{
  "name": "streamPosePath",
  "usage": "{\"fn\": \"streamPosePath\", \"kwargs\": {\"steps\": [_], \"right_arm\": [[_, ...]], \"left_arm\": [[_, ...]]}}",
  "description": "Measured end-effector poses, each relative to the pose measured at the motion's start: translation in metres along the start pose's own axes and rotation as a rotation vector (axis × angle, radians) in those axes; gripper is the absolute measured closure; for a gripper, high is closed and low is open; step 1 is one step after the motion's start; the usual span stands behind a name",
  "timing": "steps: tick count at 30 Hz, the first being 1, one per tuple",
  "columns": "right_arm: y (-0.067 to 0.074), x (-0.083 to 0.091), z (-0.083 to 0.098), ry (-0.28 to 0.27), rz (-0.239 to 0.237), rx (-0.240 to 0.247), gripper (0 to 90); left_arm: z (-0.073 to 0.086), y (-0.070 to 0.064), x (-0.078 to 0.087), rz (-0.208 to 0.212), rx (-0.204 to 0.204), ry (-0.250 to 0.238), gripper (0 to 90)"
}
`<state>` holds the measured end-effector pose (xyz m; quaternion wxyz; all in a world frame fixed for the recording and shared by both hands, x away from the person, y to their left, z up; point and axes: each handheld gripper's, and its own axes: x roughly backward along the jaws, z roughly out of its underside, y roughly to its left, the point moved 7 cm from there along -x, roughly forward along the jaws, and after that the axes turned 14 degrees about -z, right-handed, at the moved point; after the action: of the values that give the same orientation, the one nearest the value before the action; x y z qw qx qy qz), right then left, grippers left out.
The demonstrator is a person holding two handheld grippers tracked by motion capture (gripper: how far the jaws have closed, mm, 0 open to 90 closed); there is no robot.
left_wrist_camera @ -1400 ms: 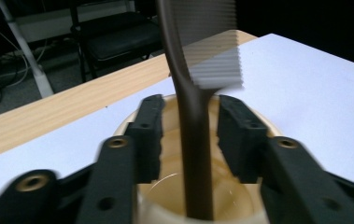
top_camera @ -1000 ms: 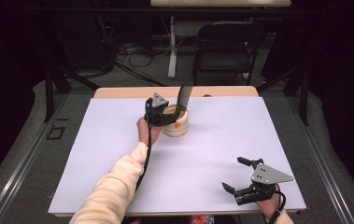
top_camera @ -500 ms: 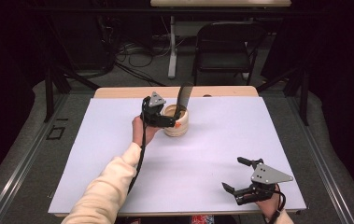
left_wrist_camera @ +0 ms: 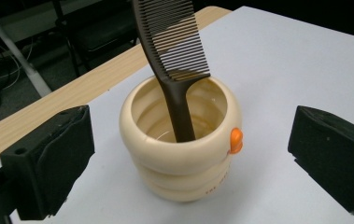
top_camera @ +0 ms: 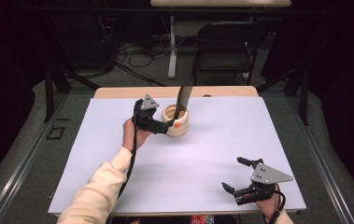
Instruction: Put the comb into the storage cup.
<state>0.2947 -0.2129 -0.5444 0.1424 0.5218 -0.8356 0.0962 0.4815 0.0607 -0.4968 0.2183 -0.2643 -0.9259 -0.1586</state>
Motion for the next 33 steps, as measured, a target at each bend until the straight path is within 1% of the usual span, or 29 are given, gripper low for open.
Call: {"fn": "streamPosePath", "kwargs": {"steps": [6, 13, 17, 18, 24, 25, 27, 28, 33], "right_arm": [[0.0, 0.0, 0.0, 0.001, 0.001, -0.003, 0.5], [0.0, 0.0, 0.0, 0.002, 0.001, -0.004, 0.5], [0.0, 0.0, 0.0, 0.002, 0.001, -0.005, 0.3], [0.0, 0.0, 0.0, 0.0, 0.001, -0.005, 0.3], [-0.001, 0.0, 0.001, 0.006, 0.002, -0.006, 0.2], [-0.001, 0.0, 0.001, 0.005, 0.002, -0.005, 0.2], [-0.001, 0.0, 0.001, 0.004, 0.005, -0.002, 0.2], [-0.001, 0.0, 0.001, 0.004, 0.005, -0.001, 0.2], [-0.001, 0.0, 0.001, 0.004, 0.002, 0.0, 0.2]], "left_arm": [[0.009, 0.004, 0.014, -0.01, -0.011, 0.007, 0.1], [0.023, 0.008, 0.028, -0.025, -0.008, 0.015, 0.1], [0.031, 0.009, 0.033, -0.026, 0.004, 0.018, 0.1], [0.034, 0.009, 0.035, -0.029, -0.002, 0.021, 0.1], [0.044, 0.012, 0.042, -0.038, 0.005, 0.026, 0.1], [0.045, 0.013, 0.043, -0.04, 0.001, 0.028, 0.1], [0.048, 0.012, 0.045, -0.04, 0.006, 0.027, 0.1], [0.05, 0.012, 0.046, -0.04, -0.002, 0.031, 0.1], [0.055, 0.01, 0.05, -0.042, 0.0, 0.032, 0.1]]}}
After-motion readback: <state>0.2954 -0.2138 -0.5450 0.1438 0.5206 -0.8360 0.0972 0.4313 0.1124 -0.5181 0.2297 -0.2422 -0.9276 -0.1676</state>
